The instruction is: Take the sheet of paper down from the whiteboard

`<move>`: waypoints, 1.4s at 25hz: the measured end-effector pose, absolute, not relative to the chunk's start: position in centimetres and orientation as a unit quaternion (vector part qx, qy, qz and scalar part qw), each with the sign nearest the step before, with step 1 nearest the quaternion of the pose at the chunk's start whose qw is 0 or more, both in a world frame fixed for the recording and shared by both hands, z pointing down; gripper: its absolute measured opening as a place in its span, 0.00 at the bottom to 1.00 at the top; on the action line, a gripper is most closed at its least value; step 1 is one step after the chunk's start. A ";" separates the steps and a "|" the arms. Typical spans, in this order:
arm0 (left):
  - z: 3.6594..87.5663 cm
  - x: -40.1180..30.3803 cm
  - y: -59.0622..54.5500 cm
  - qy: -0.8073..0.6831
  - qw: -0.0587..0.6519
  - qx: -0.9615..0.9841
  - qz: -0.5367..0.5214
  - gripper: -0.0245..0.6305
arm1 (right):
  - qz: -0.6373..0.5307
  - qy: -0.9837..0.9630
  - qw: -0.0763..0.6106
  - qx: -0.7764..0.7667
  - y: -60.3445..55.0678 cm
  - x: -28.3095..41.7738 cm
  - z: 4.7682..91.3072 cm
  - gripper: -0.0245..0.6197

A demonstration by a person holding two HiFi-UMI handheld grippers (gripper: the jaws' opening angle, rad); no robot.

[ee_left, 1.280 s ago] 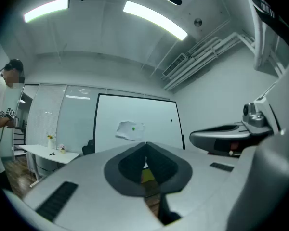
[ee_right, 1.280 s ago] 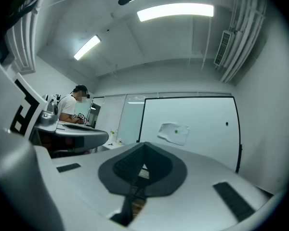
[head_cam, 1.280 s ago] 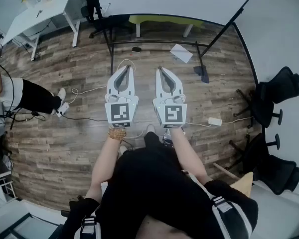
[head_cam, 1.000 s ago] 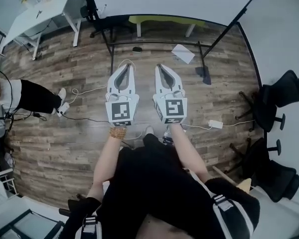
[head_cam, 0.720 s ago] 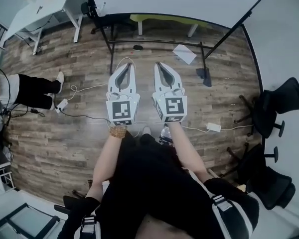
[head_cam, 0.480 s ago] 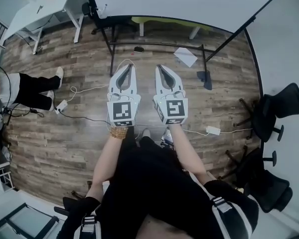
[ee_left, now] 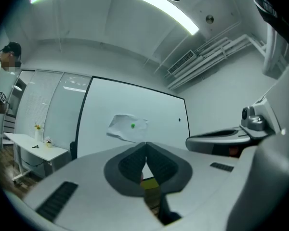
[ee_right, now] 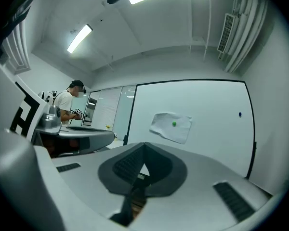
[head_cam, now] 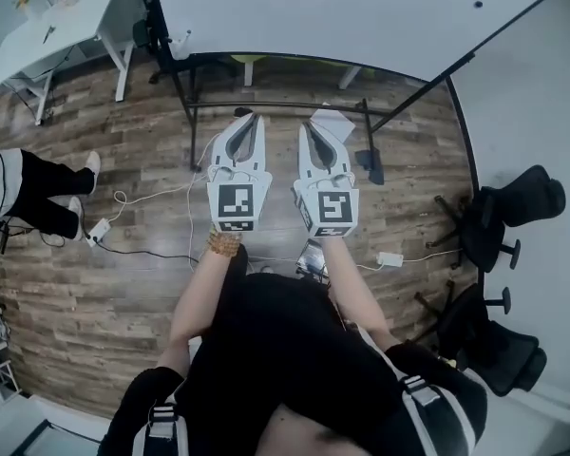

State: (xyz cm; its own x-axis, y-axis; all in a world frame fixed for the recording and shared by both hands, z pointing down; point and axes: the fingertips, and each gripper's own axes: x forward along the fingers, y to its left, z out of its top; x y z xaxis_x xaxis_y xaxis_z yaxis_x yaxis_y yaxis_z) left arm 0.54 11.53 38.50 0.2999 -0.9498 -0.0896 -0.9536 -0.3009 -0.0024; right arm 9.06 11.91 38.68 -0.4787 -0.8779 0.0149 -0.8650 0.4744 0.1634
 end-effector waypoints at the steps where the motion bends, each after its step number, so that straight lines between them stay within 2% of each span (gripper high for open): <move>1: 38.5 0.0 10.6 0.588 0.026 -0.808 0.037 0.06 | -0.065 -0.856 0.049 0.511 11.1 8.6 38.7 0.04; 13: 38.8 -5.2 2.5 0.570 0.011 -0.821 0.030 0.06 | -0.075 -0.832 0.062 0.546 4.1 5.3 38.0 0.04; 35: 39.0 -2.4 -14.4 0.637 0.029 -0.770 -0.011 0.06 | -0.051 -0.863 0.004 0.503 -14.7 9.8 38.4 0.04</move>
State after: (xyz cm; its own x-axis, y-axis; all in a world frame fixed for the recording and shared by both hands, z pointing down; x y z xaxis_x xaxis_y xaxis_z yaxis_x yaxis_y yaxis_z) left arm -2.39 -14.42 38.96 0.1884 -0.9819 -0.0205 -0.9807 -0.1869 -0.0578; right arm 9.77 -14.68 38.37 -0.4942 -0.8682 -0.0444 -0.8674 0.4891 0.0914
